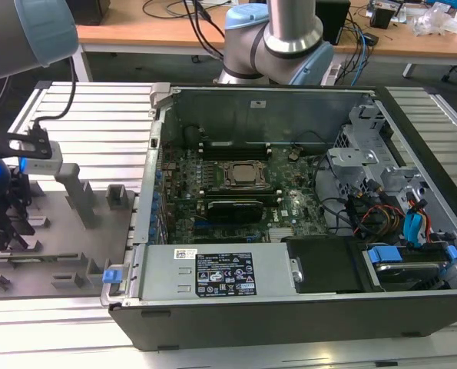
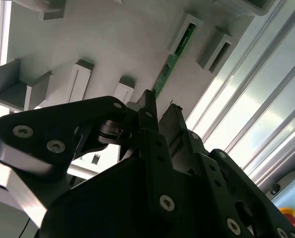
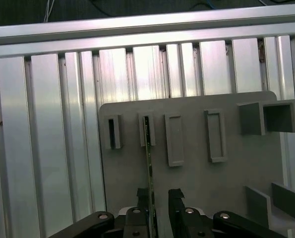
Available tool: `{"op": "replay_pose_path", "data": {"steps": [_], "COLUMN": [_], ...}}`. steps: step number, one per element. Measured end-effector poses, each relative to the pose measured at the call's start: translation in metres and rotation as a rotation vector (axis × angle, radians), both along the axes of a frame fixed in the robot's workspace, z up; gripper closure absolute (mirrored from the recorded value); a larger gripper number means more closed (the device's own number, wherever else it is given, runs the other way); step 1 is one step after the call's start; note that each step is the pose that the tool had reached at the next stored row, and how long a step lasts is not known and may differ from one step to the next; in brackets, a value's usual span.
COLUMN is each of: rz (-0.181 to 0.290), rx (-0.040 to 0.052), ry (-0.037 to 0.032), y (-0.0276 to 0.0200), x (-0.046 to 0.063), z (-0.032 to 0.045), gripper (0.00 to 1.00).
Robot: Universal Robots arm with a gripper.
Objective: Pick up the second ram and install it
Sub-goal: 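Pick up the second ram and move it above second insertion slot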
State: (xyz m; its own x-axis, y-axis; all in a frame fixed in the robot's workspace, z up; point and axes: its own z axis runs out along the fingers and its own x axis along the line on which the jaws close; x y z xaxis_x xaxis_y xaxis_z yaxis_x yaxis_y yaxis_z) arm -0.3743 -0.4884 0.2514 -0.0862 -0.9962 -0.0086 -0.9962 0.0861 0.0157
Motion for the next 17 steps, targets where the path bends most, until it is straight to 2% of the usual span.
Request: {"op": "replay_pose_path", "data": {"steps": [8, 17], "rz": [0.0, 0.0], "rx": [0.0, 0.0], "ry": [0.0001, 0.0001], "y": [0.0, -0.0007], "x": [0.0, 0.0], "z": [-0.0042, -0.0132], "gripper": [0.7, 0.7]}}
